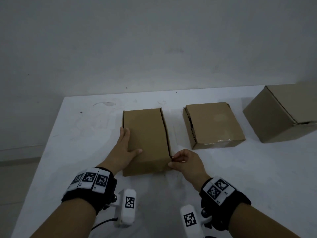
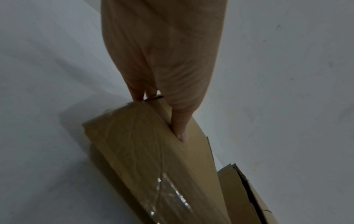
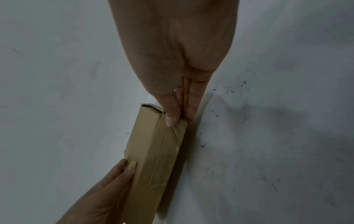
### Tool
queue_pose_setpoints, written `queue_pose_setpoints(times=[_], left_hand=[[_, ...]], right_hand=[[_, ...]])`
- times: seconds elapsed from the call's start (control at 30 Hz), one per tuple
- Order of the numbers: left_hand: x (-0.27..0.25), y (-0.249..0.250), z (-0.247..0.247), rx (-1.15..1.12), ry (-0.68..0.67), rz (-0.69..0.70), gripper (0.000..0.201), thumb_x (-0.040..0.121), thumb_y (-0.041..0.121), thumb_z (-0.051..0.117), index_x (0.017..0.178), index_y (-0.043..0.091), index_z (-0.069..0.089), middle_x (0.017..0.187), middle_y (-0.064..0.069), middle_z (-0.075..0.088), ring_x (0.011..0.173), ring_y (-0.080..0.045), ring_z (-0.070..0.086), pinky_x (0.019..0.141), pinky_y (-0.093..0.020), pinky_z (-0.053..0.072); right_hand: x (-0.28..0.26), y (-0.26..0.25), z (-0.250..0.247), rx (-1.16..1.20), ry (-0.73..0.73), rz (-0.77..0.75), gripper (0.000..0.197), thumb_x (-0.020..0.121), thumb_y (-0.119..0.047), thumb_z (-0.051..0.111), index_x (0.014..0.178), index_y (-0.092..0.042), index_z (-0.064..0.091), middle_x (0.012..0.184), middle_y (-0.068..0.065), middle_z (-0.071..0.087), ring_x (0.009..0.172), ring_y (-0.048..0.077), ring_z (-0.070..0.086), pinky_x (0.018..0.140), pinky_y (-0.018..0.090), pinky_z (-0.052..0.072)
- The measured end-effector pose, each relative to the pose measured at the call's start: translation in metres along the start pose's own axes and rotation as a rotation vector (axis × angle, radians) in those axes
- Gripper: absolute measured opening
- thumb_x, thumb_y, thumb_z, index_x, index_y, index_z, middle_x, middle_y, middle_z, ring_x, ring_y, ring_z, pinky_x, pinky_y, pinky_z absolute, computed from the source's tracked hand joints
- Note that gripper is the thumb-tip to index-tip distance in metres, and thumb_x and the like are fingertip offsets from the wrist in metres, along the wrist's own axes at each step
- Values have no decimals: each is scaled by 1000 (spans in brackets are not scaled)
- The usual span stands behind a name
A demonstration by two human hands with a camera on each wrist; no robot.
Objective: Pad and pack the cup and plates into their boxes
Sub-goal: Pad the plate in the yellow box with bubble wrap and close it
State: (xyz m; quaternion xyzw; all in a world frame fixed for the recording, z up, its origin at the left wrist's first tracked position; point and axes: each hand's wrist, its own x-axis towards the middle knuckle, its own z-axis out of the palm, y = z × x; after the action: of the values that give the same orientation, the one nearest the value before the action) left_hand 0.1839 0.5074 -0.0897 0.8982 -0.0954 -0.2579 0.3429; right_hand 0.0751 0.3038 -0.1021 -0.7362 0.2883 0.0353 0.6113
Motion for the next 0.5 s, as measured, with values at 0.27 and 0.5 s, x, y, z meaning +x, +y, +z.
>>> queue_pose_setpoints(times=[0.27,0.5], left_hand=[[0,-1,1,-31,30,22,94,89,34,61,150,21,-9,157,6,-18,146,-16,7,114,-31,19],[-2,-6,-1,-50,43,52,93,87,35,63,151,24,-3,158,9,-12,145,-14,12,114,-30,22]], right_hand=[[7,-12,0,-601,-55,-228,33,79,-24,72,105,-21,52,96,-4,63,78,15,60,70,28,48],[8,-23,5,-1080,-119,-439,71,82,-33,67,139,-21,27,140,7,42,119,24,49,96,39,46]])
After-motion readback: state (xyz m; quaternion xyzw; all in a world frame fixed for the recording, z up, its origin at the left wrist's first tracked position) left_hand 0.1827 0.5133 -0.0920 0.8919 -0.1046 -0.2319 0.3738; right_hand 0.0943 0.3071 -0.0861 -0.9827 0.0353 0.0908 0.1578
